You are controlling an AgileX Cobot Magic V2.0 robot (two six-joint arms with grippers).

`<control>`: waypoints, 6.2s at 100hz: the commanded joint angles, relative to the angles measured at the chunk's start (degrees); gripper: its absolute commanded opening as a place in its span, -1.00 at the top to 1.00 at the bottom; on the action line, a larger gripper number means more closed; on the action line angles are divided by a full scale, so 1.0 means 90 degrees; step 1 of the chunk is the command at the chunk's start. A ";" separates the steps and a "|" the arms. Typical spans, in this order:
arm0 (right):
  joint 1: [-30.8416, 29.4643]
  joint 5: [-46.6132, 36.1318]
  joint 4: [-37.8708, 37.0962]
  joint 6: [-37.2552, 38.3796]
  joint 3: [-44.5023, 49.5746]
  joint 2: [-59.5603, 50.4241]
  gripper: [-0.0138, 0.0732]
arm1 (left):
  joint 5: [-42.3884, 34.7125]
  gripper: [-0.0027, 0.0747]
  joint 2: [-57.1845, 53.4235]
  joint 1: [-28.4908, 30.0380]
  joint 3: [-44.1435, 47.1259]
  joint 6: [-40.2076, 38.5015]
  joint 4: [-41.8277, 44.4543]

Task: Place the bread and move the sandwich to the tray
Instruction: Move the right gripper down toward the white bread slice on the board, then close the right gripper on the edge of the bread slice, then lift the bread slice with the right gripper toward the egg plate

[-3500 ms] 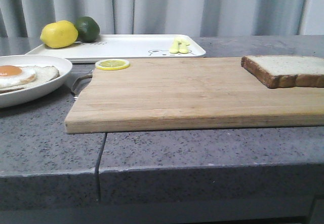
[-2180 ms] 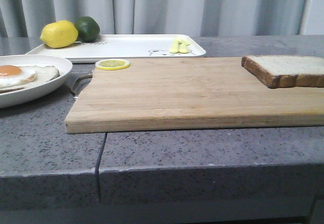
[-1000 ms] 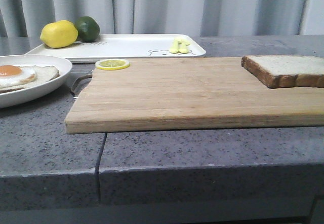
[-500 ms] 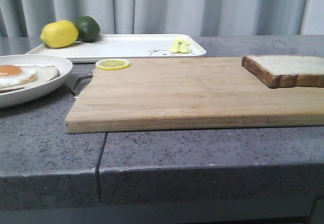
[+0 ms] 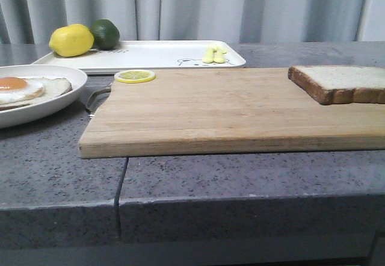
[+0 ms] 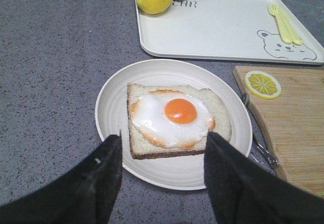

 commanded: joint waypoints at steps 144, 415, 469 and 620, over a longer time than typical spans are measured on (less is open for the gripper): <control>-0.0526 -0.1950 0.2032 0.0111 -0.0224 0.3033 -0.50 | -0.0461 0.03 0.0057 0.0005 -0.0225 0.0022 -0.0115; -0.0894 0.0349 1.0898 -0.7949 0.0191 0.4488 -0.50 | -0.0461 0.03 0.0057 0.0005 -0.0225 0.0022 -0.0115; -0.0894 0.0322 1.0898 -0.7949 0.0191 0.4493 0.01 | -0.0461 0.03 0.0057 0.0005 -0.0225 0.0022 -0.0115; 0.1891 -0.1559 1.0898 -0.6879 -0.2006 0.3102 0.82 | -0.0461 0.03 0.0057 0.0005 -0.0225 0.0022 -0.0115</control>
